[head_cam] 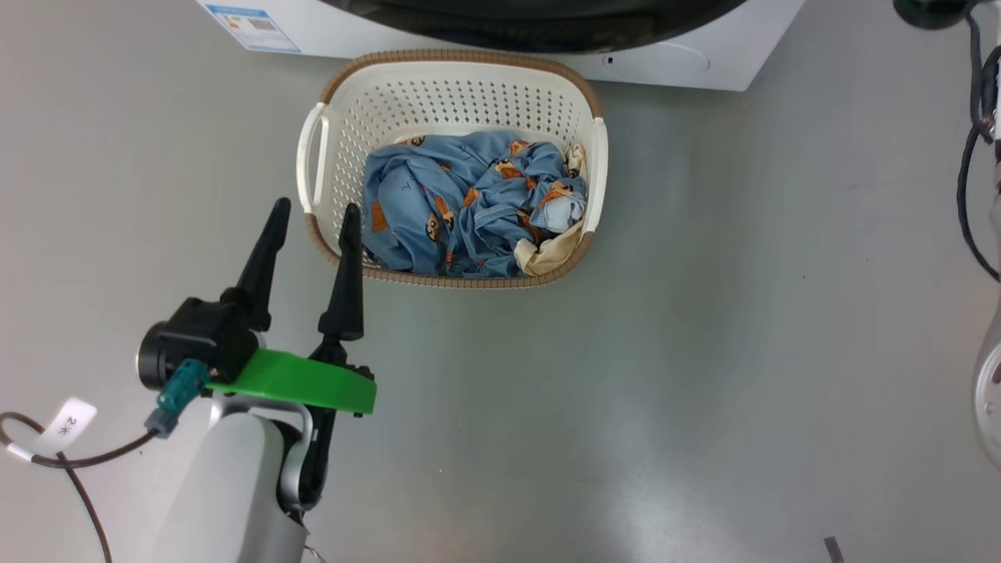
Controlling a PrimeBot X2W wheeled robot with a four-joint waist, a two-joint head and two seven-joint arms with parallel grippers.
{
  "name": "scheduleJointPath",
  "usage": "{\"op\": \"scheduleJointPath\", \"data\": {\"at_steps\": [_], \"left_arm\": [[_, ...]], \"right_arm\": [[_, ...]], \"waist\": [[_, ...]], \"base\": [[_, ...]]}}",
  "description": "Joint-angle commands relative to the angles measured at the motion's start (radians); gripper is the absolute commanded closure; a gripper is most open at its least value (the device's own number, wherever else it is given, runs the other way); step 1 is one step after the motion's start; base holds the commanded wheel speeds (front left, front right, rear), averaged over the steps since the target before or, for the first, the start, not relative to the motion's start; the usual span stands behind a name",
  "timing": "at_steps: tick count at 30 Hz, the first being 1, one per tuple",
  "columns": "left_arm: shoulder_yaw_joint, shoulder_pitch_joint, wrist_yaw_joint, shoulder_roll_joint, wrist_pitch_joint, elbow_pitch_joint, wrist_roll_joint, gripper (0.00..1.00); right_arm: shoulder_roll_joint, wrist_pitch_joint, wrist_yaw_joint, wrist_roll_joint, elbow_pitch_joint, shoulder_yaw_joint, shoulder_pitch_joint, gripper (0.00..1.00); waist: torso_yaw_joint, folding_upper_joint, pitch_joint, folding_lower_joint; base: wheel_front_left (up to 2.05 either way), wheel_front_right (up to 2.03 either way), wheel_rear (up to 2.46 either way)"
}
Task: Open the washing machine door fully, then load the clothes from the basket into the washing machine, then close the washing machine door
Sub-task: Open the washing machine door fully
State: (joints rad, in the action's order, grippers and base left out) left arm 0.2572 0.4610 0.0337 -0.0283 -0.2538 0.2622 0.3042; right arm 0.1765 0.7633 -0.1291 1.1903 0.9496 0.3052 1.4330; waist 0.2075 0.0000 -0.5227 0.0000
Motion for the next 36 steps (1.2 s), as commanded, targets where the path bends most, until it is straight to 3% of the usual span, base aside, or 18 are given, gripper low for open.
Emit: {"op": "scheduleJointPath", "data": {"at_steps": [1,21,27,36], "left_arm": [[-0.026,-0.011,-0.008,-0.022,-0.008,-0.016,0.006,0.0],[-0.036,-0.069,-0.012,-0.022,-0.008,-0.003,0.006,0.0],[-0.038,-0.085,-0.01,-0.022,-0.008,0.002,0.003,0.0],[-0.04,-0.112,-0.004,-0.022,-0.008,0.02,-0.007,0.0]], "right_arm": [[-0.048,0.029,-0.002,0.0,-0.032,-0.007,-0.03,1.0],[-0.119,0.218,-0.002,0.028,-0.326,0.03,-0.344,1.0],[-0.126,0.244,-0.002,0.066,-0.423,-0.04,-0.457,1.0],[-0.126,0.155,-0.002,0.225,-0.478,-0.248,-0.6,1.0]], "waist": [[0.001,0.0,0.009,0.0],[-0.005,0.0,0.104,0.0],[-0.013,0.0,0.135,0.0],[-0.017,0.0,0.194,0.0]], "base": [[0.0,0.0,0.0],[0.0,0.0,0.0],[0.0,0.0,0.0],[0.0,0.0,0.0]]}}
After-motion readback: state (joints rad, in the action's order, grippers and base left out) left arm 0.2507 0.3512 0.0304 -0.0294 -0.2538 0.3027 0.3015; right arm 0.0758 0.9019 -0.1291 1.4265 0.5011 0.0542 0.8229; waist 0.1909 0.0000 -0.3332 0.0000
